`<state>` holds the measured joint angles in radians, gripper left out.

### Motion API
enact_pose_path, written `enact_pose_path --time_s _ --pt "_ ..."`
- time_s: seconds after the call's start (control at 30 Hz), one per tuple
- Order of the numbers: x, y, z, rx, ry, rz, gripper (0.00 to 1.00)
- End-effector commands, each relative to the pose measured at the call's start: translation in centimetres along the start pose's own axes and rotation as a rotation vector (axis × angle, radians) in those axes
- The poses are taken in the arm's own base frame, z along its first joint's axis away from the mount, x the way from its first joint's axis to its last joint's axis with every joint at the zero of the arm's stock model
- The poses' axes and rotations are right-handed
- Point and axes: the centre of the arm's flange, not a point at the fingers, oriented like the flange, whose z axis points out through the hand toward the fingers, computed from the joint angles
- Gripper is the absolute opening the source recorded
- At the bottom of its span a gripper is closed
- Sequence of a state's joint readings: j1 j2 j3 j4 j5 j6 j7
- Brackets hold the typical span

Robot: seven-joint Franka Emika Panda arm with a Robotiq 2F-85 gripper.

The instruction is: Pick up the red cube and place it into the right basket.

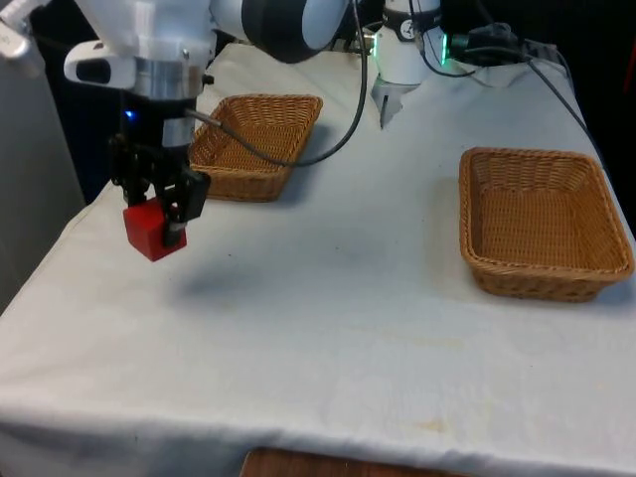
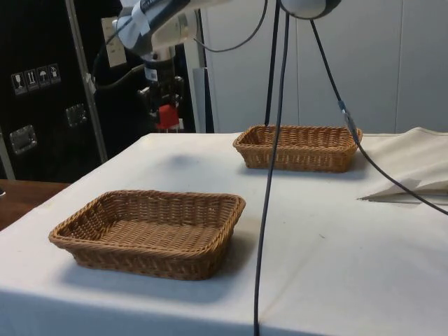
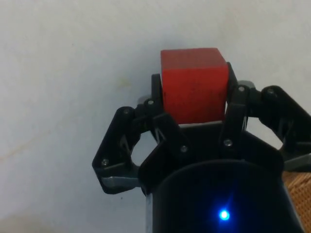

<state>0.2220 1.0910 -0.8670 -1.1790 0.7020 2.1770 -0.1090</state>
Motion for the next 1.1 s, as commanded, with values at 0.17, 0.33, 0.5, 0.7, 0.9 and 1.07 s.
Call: enact_pose_path --time_s 0.17,0.33,0.5,0.7,0.9,1.07 --pt "0.0 0.2 -1.6 0.006 -0.005 -0.023 0.07" --pt "0.1 0.0 -2.7 0.018 -0.008 -0.043 0.07" --pt "0.1 -0.5 -3.1 0.028 -0.008 -0.061 0.07" --pt "-0.1 -1.5 -3.2 0.026 -0.006 -0.071 0.07" --pt "-0.2 -1.7 -4.7 0.004 0.000 -0.087 0.07" --pt "-0.1 -1.6 -6.5 0.007 -0.003 -0.102 0.07"
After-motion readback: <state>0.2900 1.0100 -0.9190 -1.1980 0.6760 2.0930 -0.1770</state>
